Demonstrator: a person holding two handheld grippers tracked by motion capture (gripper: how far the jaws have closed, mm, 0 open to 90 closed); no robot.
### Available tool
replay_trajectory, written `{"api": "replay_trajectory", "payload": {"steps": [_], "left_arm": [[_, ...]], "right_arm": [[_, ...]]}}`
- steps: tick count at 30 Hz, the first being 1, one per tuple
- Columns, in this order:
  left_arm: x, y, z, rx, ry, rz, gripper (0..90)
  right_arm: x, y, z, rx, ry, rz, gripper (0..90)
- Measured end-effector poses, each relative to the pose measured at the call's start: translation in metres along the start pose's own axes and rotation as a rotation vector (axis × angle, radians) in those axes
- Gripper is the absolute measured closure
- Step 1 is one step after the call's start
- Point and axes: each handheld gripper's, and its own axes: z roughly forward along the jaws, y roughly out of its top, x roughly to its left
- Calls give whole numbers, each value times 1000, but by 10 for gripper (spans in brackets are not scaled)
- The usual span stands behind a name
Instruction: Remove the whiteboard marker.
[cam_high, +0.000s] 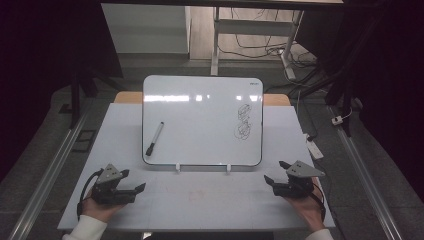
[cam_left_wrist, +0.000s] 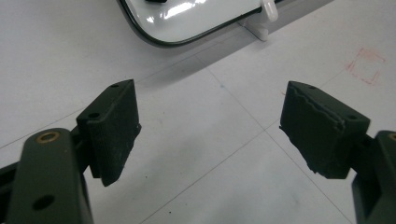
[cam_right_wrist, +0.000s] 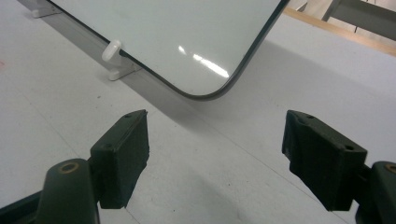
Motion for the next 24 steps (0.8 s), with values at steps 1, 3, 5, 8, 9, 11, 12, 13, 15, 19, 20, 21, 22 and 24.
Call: {"api": "replay_trajectory", "payload": {"steps": [1,3,5,8,9,11,12,13,15,19,20,21,22,24], "left_arm": [[0,0,0,1,1,0,206],[0,0,0,2,2,0,207],[0,0,0,4,1,-2,208],[-1,1,0,8,2,-1,209],[-1,1,0,7,3,-2,209],[-1,2,0,7,6,-3,210],[-1,2,0,6,7,-5,211],[-1,2,0,7,9,-6,211],[-1,3,0,8,11,-8,213],[0,6,-1,6,16,-11,213],[0,8,-1,4,18,-12,213],[0,11,-1,3,19,-13,213],[0,15,-2,0,21,-10,213],[0,24,-2,-5,24,-7,213]], "right_arm": [[1,0,0,-1,1,1,229],[1,1,0,-2,2,-7,234],[2,1,0,1,3,-8,237],[2,0,0,-1,-2,-14,247],[2,0,0,-1,-2,-14,247],[2,0,0,-3,-7,-14,253],[2,1,-1,-7,-10,-15,255],[2,1,-1,-7,-10,-15,255],[2,1,-2,-13,-15,-14,257],[2,1,-2,-17,-17,-15,260],[2,2,-3,-18,-16,-15,262],[2,2,-3,-21,-16,-15,262],[1,2,-3,-24,-15,-15,262],[1,2,-3,-27,-15,-14,262]]}}
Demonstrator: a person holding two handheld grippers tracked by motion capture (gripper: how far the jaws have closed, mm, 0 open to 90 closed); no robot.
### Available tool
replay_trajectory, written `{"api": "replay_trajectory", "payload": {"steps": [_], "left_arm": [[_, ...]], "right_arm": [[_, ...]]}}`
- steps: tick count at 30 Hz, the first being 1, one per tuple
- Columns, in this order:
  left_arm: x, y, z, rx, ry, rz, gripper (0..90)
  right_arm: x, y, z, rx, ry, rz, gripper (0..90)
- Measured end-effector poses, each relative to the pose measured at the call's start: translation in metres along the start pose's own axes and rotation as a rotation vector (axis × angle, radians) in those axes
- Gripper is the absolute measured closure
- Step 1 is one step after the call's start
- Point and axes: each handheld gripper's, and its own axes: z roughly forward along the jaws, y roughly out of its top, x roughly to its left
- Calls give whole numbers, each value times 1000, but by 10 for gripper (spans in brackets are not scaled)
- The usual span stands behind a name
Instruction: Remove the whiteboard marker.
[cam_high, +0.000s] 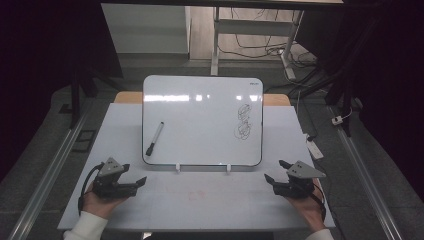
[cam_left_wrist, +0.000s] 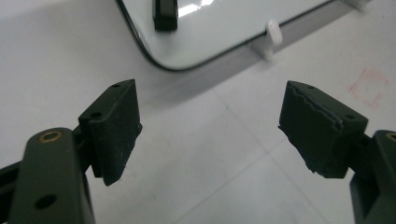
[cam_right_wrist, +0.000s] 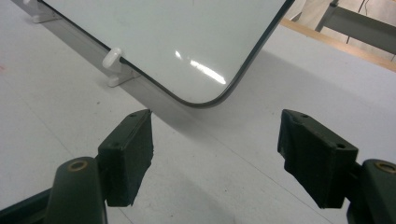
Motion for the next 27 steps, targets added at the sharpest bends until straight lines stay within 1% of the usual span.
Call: {"api": "replay_trajectory", "payload": {"steps": [6,11,14,17,20,22,24,25,27], "left_arm": [[0,25,3,-21,20,3,223],[-1,46,9,-26,48,22,240],[-1,61,15,-26,74,47,256],[-1,79,21,-32,89,66,288],[-2,96,28,-35,106,83,295],[-4,106,33,-28,124,108,324],[-5,115,39,-20,144,127,335],[-5,119,43,-13,156,135,359],[-5,124,50,1,178,143,371]], "right_arm": [[0,-1,0,-3,1,-1,262],[1,-2,1,4,0,-3,265],[1,-2,2,5,3,-5,267],[2,-2,4,15,5,-8,267],[3,-3,4,16,5,-8,268],[3,-3,5,17,4,-8,268],[3,-3,5,16,5,-7,268],[3,-4,5,17,7,-5,269],[3,-4,5,19,8,-5,269]]}}
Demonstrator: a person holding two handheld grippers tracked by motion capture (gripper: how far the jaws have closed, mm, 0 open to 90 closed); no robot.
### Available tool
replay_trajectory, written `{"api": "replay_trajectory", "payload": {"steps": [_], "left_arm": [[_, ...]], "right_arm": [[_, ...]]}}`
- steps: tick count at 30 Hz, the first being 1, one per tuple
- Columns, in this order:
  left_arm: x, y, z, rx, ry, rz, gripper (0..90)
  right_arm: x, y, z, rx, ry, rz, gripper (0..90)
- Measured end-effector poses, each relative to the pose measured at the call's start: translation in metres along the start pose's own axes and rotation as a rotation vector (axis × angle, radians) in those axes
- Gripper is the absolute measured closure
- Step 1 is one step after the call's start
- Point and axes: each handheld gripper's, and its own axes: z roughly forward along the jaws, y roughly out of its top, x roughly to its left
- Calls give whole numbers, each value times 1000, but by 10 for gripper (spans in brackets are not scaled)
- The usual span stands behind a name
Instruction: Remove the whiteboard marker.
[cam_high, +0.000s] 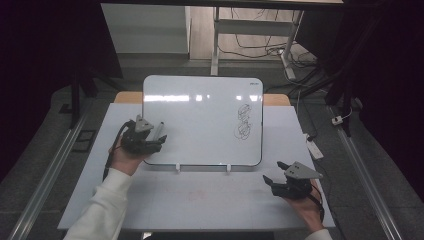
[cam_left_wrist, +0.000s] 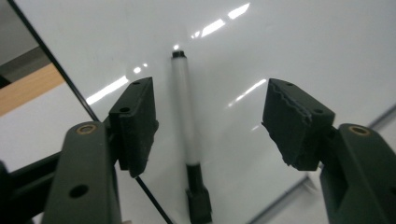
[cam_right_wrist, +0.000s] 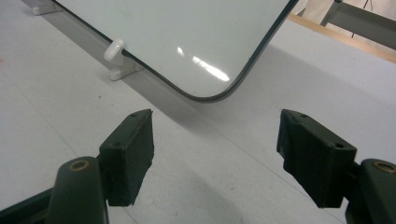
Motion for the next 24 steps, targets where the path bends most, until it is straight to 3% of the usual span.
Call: {"api": "replay_trajectory", "payload": {"steps": [9,18,24], "left_arm": [[5,7,22,29,61,0,554],[3,9,27,22,99,15,736],[-3,9,29,23,107,46,795]], "right_arm": [[1,0,1,1,1,-1,271],[2,0,2,8,-6,-3,272],[2,0,2,11,-11,-5,275]]}}
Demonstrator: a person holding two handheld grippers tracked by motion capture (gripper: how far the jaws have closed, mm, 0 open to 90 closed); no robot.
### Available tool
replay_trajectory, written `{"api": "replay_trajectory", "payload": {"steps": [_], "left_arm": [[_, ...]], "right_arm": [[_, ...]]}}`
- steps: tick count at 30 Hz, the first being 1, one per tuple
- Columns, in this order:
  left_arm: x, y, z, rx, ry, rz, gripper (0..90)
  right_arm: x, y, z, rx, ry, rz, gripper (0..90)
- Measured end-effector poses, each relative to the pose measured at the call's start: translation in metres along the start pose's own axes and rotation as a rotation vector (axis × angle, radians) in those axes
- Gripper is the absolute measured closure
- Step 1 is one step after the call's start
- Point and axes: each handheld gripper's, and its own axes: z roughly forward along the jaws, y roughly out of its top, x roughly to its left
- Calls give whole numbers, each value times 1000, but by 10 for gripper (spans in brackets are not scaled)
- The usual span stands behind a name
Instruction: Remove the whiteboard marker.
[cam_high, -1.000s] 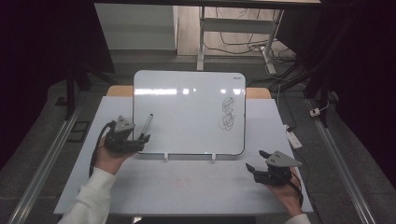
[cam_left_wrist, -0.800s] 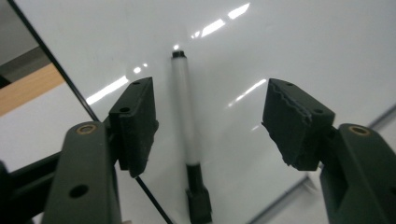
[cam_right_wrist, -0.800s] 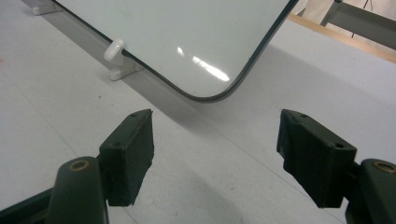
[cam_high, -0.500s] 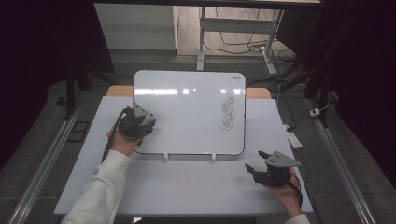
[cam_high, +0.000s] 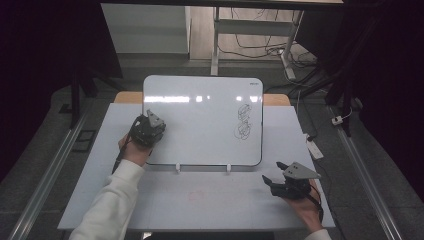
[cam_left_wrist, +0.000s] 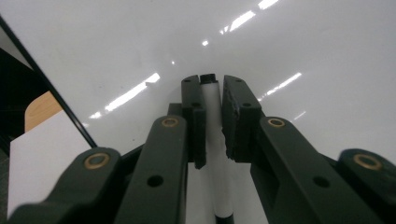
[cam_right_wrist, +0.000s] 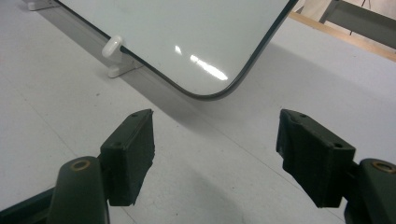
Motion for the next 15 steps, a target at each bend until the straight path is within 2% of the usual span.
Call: {"api": "replay_trajectory", "payload": {"steps": [3,7,10,15], "left_arm": [[0,0,0,-5,-24,-18,804],[-2,-1,-1,-13,-18,-2,814],[-1,-2,-6,-26,-31,-1,815],[1,-2,-25,-78,-95,-13,816]], "right_arm": [[0,0,0,0,0,0,275],[0,0,0,-3,-2,-1,277],[0,0,-1,-7,-4,1,277],[-1,0,-2,-12,-8,4,279]]}}
